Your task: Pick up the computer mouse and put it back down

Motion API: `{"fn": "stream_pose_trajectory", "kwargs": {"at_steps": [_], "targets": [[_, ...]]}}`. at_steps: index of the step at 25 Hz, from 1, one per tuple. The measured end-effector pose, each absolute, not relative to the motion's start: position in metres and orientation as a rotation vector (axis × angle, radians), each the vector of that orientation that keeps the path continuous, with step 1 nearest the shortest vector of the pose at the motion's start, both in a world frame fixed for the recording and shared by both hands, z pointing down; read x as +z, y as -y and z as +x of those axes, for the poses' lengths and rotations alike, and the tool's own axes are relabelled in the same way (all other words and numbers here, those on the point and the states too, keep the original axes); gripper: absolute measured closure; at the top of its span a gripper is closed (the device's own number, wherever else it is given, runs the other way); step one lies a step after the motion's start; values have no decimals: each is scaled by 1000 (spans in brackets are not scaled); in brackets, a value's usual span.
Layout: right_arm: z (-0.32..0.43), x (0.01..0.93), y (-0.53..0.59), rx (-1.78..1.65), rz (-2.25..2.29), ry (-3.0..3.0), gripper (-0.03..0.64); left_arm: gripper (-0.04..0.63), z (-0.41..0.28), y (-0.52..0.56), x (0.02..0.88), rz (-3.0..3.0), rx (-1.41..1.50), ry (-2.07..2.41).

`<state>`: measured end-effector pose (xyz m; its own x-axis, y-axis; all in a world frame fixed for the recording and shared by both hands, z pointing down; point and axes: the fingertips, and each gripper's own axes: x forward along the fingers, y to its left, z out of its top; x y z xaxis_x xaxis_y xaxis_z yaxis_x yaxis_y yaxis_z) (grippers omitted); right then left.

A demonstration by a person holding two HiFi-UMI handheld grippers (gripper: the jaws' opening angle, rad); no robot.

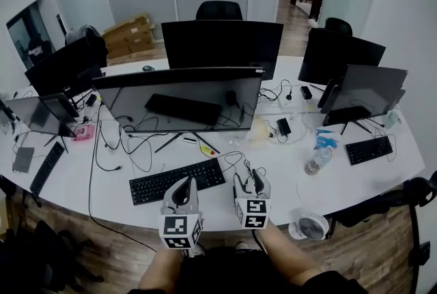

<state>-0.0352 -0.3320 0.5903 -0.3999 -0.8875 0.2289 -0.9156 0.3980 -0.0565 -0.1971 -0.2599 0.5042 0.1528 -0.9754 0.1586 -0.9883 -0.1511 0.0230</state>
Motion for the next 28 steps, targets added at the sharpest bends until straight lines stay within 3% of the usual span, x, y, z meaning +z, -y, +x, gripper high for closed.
{"fn": "stream_pose_trajectory", "kwargs": {"at_steps": [14,28], "targets": [[-43,791,311,626,1357,2075,371,546,-226,245,519,2225,200,1994],[-37,824,316,658,1320,1945,365,546,-254,236,524,2154,211,2054]]}}
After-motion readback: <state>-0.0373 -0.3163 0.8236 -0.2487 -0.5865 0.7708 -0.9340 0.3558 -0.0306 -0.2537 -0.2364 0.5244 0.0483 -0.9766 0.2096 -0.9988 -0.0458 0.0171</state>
